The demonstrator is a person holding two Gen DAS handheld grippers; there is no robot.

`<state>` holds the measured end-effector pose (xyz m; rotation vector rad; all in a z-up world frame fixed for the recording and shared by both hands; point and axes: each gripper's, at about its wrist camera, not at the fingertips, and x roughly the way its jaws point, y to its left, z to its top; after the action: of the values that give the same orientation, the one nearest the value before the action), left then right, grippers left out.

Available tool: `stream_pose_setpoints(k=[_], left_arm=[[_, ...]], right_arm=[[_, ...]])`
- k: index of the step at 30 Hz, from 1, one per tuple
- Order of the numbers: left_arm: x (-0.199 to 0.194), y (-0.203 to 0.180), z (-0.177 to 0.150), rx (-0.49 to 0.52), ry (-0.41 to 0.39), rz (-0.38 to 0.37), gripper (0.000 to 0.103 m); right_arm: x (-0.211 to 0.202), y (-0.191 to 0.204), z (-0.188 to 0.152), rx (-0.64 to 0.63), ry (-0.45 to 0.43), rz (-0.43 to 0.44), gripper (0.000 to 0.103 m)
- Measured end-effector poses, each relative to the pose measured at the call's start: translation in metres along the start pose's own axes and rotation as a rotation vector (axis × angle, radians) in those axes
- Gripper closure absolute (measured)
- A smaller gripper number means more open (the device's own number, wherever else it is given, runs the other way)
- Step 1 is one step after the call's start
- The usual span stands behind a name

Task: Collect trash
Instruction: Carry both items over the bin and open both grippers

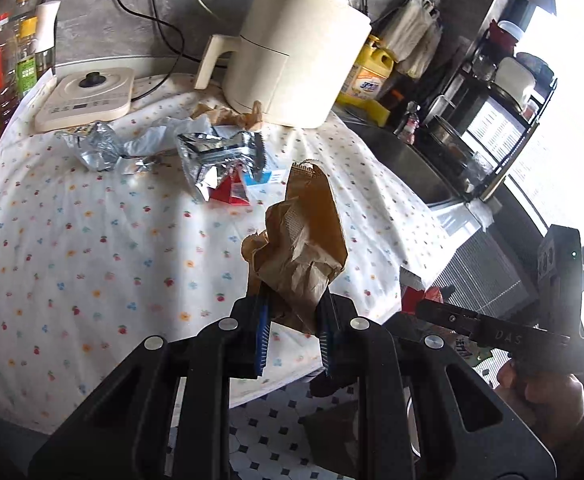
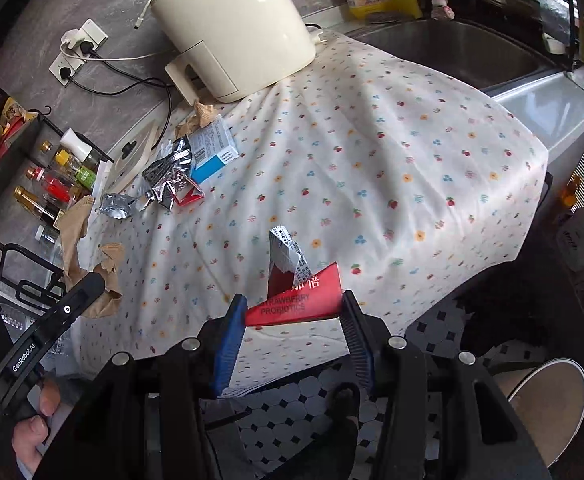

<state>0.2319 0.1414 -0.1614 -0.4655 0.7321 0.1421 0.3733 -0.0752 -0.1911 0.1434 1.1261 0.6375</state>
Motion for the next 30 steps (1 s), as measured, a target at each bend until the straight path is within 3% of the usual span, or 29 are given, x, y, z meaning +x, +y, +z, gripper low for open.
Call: stream_pose_setpoints(k=[16, 25, 26, 27, 28, 30], left_arm=[[0.064, -0.159, -0.055, 0.213, 0.17, -0.223, 0.083], [0.088, -0.23, -0.084, 0.33, 0.26, -0.319, 0.083], [0.091, -0.238, -0.09, 0.345, 0.27, -0.329, 0.083], [0.093, -0.246, -0.094, 0.359, 0.28, -0.338, 0.083], [0.095, -0.253, -0.099, 0.37, 0.29, -0.349, 0.083], [0.1, -0.267, -0.108, 0.386, 0.311, -0.367, 0.083]], right_arm=[[-0.09, -0.164, -0.073, 0.268, -0.064, -0.175, 0.055], [-0.129, -0.23, -0.124, 0.413, -0.089, -0.256, 0.053], [-0.131, -0.235, -0.129, 0.421, -0.086, -0.264, 0.049], [-0.135, -0.241, -0.135, 0.428, -0.081, -0.274, 0.031], [-0.139, -0.247, -0.141, 0.44, -0.083, -0.292, 0.024], [-0.149, -0.258, -0.154, 0.464, -0.094, -0.316, 0.019]])
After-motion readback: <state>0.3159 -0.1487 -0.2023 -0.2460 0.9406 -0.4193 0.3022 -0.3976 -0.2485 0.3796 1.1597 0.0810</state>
